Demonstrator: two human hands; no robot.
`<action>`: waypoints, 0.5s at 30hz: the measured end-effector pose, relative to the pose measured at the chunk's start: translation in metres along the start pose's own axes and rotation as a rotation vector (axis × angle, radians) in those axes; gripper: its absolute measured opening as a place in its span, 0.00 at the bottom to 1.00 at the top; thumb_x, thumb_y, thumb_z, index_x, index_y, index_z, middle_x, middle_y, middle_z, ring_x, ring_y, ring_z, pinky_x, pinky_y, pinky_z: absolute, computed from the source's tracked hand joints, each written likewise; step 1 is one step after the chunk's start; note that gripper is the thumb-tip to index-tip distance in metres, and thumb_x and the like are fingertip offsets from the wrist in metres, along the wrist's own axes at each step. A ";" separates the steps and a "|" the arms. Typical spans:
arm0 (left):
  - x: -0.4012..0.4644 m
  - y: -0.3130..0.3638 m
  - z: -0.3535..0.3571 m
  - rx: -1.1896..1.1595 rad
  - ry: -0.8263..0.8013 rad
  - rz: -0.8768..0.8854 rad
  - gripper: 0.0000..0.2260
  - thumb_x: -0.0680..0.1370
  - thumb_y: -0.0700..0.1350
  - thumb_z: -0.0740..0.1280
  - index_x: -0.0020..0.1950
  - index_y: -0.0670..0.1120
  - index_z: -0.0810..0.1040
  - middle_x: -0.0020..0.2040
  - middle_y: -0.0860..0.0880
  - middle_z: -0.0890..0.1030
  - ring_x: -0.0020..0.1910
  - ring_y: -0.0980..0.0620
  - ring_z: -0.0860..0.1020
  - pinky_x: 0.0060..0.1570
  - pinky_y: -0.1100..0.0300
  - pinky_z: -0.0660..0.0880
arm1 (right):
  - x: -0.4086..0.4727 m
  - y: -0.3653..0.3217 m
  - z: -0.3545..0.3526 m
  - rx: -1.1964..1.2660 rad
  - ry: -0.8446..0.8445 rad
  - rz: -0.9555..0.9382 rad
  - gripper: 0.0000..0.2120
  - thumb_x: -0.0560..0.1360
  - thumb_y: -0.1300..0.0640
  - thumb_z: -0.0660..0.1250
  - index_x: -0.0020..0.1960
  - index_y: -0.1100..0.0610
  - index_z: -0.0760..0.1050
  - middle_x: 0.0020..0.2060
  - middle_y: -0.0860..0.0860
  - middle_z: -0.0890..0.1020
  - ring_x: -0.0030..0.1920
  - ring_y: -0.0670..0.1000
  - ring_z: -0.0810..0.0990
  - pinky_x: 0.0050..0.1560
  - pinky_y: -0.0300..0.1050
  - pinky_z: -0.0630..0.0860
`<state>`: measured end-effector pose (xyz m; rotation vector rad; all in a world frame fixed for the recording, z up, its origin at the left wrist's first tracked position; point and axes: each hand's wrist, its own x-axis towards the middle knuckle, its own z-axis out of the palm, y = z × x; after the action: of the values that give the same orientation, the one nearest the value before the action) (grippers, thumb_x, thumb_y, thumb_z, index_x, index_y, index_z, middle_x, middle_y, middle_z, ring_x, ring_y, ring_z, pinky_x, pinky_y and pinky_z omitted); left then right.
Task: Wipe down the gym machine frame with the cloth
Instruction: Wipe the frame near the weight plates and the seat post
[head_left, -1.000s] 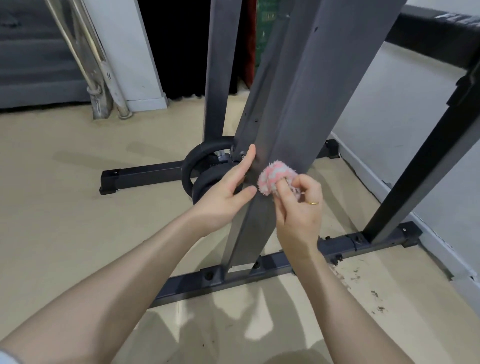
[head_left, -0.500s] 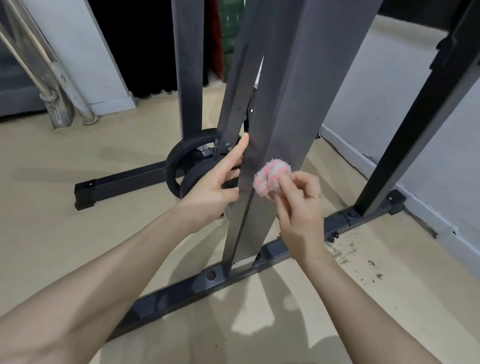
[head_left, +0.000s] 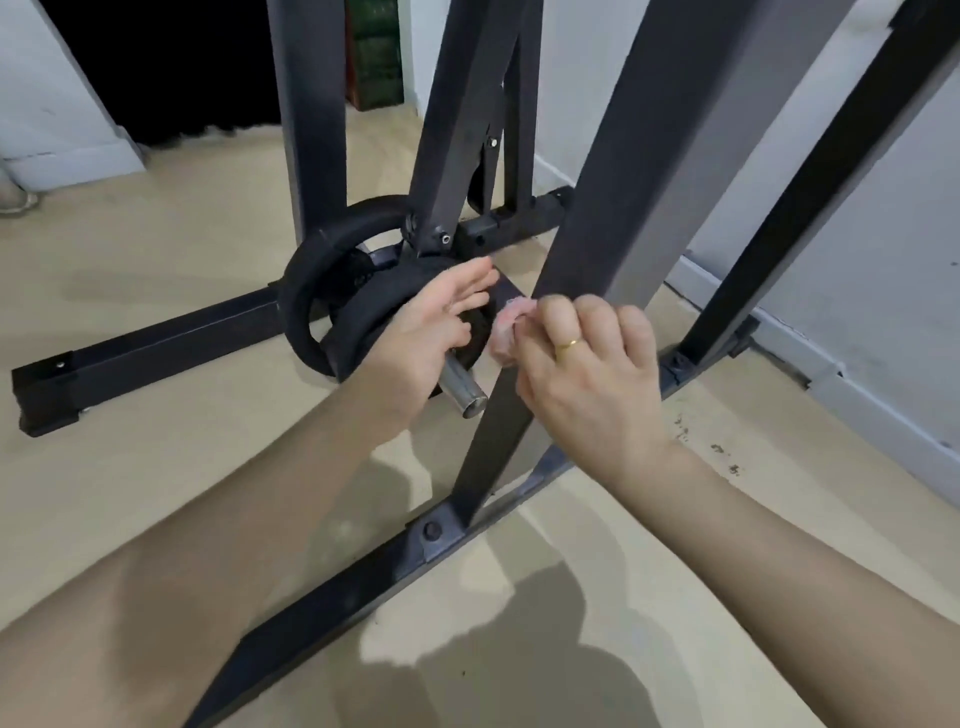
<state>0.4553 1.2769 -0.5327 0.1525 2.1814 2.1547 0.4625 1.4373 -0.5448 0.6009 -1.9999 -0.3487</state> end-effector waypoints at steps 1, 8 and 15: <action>-0.002 -0.015 -0.008 -0.019 0.075 -0.011 0.26 0.76 0.25 0.51 0.70 0.44 0.67 0.63 0.51 0.73 0.61 0.57 0.73 0.56 0.70 0.70 | 0.005 -0.005 0.006 -0.033 0.013 0.032 0.07 0.75 0.61 0.61 0.43 0.56 0.78 0.36 0.51 0.75 0.38 0.53 0.67 0.41 0.47 0.60; -0.050 -0.099 -0.042 0.032 0.214 -0.043 0.17 0.77 0.33 0.57 0.52 0.52 0.78 0.46 0.57 0.83 0.44 0.60 0.81 0.40 0.72 0.73 | -0.089 -0.083 0.021 -0.035 -0.428 -0.478 0.09 0.71 0.57 0.67 0.47 0.52 0.84 0.40 0.46 0.80 0.40 0.51 0.75 0.46 0.45 0.61; -0.052 -0.090 -0.008 -0.074 0.264 -0.184 0.16 0.79 0.34 0.55 0.50 0.52 0.78 0.48 0.54 0.81 0.46 0.55 0.80 0.44 0.68 0.76 | -0.050 -0.027 0.001 0.180 -0.208 0.085 0.09 0.78 0.63 0.57 0.46 0.54 0.74 0.37 0.50 0.74 0.35 0.52 0.68 0.36 0.46 0.60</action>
<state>0.5038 1.2621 -0.6239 -0.3432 2.1377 2.2543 0.4889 1.4418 -0.5946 0.6097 -2.2667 -0.1864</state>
